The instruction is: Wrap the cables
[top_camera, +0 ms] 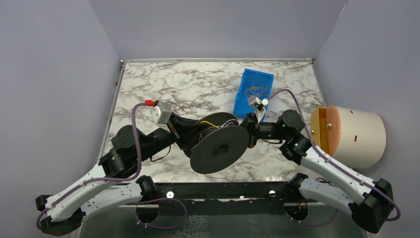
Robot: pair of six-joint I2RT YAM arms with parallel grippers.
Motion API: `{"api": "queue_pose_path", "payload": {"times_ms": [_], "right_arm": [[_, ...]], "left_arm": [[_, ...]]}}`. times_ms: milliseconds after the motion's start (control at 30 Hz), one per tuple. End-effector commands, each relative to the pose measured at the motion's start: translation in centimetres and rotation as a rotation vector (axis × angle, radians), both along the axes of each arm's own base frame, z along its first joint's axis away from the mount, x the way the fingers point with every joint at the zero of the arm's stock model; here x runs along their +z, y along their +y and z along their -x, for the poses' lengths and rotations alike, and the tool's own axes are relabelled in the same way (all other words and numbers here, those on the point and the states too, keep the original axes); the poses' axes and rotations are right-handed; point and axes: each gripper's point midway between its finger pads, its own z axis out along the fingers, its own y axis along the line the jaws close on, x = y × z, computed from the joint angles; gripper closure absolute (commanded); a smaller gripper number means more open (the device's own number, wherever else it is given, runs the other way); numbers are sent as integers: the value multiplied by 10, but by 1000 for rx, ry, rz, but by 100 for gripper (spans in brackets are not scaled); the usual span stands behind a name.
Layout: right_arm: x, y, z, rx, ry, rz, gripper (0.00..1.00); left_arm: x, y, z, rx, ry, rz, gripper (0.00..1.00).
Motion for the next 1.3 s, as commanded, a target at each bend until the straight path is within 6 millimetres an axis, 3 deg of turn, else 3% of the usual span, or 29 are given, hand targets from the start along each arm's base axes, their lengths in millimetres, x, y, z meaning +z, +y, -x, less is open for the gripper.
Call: {"api": "queue_pose_path", "payload": {"times_ms": [0, 167, 567, 733, 1000, 1267], "right_arm": [[8, 1, -2, -18, -59, -52, 99], [-23, -3, 0, -39, -3, -8, 99], [-60, -12, 4, -81, 76, 21, 99], [-67, -15, 5, -96, 90, 21, 99], [-67, -16, 4, -104, 86, 21, 83], [-74, -21, -3, -170, 73, 46, 76]], "left_arm": [[-19, -6, 2, -17, 52, -28, 100], [3, 0, -1, 12, 13, 41, 100], [22, -1, -3, 17, -19, 71, 100], [29, 3, -4, 36, -31, 89, 100], [33, 3, -8, 53, -39, 94, 100], [36, 14, -14, 112, -47, 99, 100]]}}
